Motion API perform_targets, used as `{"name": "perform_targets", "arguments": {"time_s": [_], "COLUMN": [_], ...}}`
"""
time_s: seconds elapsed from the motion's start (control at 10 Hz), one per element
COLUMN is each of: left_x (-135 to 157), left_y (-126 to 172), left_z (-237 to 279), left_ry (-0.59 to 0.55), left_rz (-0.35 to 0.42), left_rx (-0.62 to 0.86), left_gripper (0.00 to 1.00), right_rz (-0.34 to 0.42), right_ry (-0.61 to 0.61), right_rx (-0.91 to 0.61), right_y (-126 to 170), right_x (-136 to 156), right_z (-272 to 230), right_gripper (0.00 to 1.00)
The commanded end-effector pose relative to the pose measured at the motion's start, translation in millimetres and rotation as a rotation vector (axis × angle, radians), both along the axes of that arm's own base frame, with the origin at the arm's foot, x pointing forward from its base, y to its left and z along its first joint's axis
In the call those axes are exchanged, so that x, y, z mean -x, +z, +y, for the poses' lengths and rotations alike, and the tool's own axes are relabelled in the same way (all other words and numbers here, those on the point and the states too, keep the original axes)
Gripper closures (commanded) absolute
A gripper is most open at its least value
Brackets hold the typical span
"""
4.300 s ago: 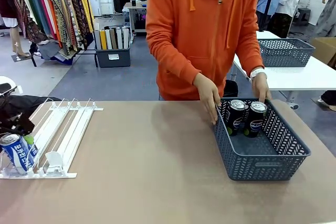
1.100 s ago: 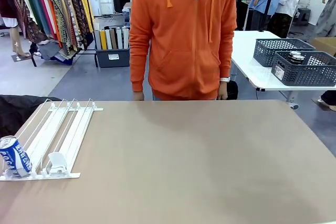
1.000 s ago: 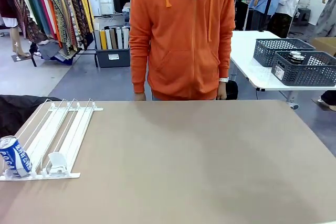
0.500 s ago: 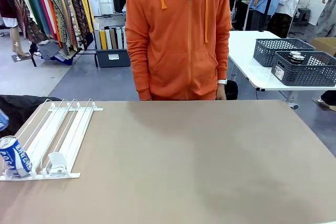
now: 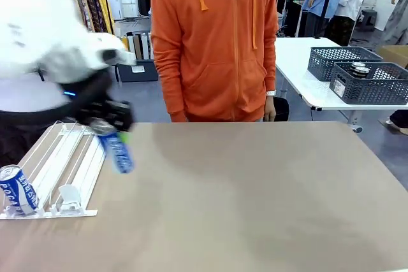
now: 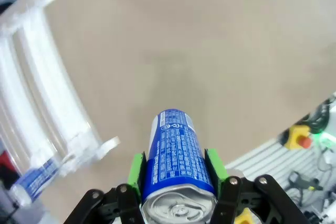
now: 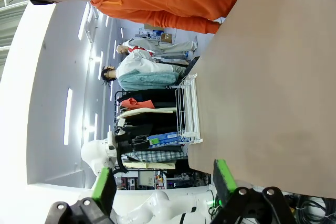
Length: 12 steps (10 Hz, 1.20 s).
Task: Retrieve and store the cans from the dispenser.
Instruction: Pick up one can from the Automatic Can Dispenser and place it in the middle of the table.
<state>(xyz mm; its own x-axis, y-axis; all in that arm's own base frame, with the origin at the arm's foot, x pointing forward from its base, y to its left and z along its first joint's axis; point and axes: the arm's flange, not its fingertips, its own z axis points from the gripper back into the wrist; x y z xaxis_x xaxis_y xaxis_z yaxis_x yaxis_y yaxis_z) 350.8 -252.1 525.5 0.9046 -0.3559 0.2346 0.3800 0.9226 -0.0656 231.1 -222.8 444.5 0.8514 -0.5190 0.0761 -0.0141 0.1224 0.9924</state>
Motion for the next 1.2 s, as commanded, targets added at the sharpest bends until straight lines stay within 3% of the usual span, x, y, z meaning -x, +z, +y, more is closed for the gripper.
{"name": "perform_targets", "arguments": {"time_s": [0.0,0.3,0.5,0.8,1.1], "left_x": [-40.7,-61.6,-69.0,-75.7,-77.2], "left_y": [-28.3,-88.7,-97.5,-108.6,-113.0], "left_z": [-60.6,-133.3,-145.7,-151.7,-153.7], "left_ry": [-0.072,-0.064,-0.031,-0.039,-0.046], "left_rz": [0.011,0.057,0.025,0.071,0.070], "left_rx": [0.006,-0.052,-0.067,-0.057,-0.070], "left_gripper": [1.00,1.00,1.00,1.00,1.00], "right_rz": [0.000,0.000,0.000,0.000,0.000], "right_ry": [-0.008,-0.008,-0.008,-0.008,-0.008], "right_rx": [-0.020,-0.020,-0.020,-0.020,-0.020], "right_y": [6.0,6.0,6.0,6.0,6.0], "right_x": [-1.8,-1.8,-1.8,-1.8,-1.8], "right_z": [0.6,0.6,0.6,0.6,0.6], "right_gripper": [0.00,0.00,0.00,0.00,0.00]}}
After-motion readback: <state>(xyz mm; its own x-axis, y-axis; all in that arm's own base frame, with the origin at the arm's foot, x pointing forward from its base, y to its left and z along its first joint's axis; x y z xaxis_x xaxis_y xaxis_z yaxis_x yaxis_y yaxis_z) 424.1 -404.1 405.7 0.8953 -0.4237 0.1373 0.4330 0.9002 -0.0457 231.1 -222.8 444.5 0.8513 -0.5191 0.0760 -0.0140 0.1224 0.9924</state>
